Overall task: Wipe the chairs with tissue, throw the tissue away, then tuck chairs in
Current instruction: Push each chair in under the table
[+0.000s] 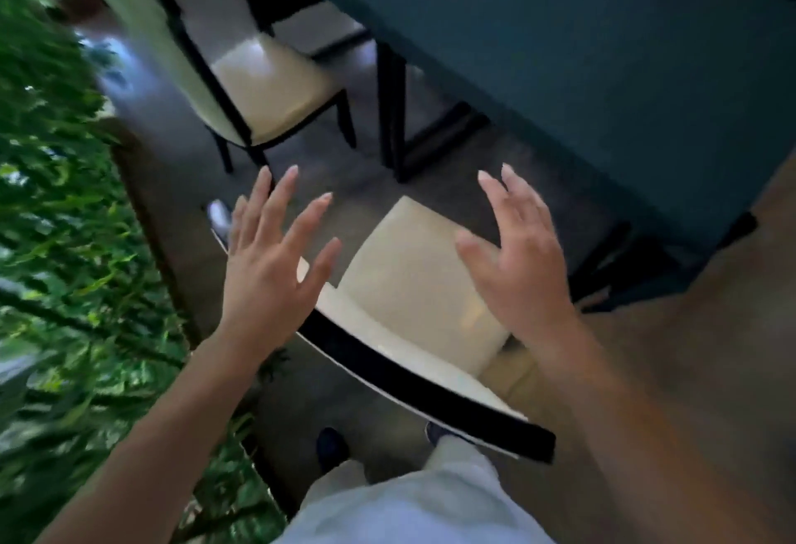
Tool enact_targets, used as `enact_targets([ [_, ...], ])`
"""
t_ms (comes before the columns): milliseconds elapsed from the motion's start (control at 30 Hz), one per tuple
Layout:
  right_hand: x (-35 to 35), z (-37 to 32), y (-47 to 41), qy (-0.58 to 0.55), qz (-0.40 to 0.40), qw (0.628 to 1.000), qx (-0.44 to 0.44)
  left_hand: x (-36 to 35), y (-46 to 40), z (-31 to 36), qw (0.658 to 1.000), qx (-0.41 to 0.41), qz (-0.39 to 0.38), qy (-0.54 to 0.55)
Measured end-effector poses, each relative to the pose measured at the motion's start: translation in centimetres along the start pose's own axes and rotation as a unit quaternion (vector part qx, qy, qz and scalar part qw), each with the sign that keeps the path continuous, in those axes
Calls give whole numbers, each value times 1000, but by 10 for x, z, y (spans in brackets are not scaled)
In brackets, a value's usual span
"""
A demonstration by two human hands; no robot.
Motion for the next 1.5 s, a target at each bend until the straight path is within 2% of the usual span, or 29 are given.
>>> enact_targets([
  [133, -17, -2, 54, 38, -3, 996, -85, -7, 8, -26, 999, -44, -25, -10],
  [333, -24, -28, 113, 75, 1, 986, -148, -35, 23, -42, 990, -92, -103, -4],
  [400, -40, -37, 129, 99, -25, 981, -162, -39, 28, -47, 990, -94, -101, 11],
  [567, -59, -39, 134, 186, -26, 967, -174, -32, 31, -46, 992, -105, 23, 67],
  [767, -66, -39, 131, 235, -17, 957, -172, -36, 35, -44, 981, -157, 70, 89],
  [900, -66, -40, 136, 235, -2, 954, -187, -36, 37, -46, 981, -172, 34, 85],
  [1100, -73, -38, 136, 283, -64, 936, -198, -38, 37, -52, 984, -146, -7, 98],
  [1400, -75, -39, 124, 287, -45, 929, -229, -44, 23, -56, 983, -151, -40, 91],
  [1500, -78, -42, 117, 281, -47, 930, -232, -46, 12, -62, 981, -155, -104, 60],
])
Point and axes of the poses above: each hand's wrist, its own y-axis away from the middle knuckle, its own x-axis out of the back of the hand, z = x × y, the point moved 8 cm from there along -y, towards the middle knuckle, and after that the axes turned 2 degrees about -y, right-handed, at the moved point
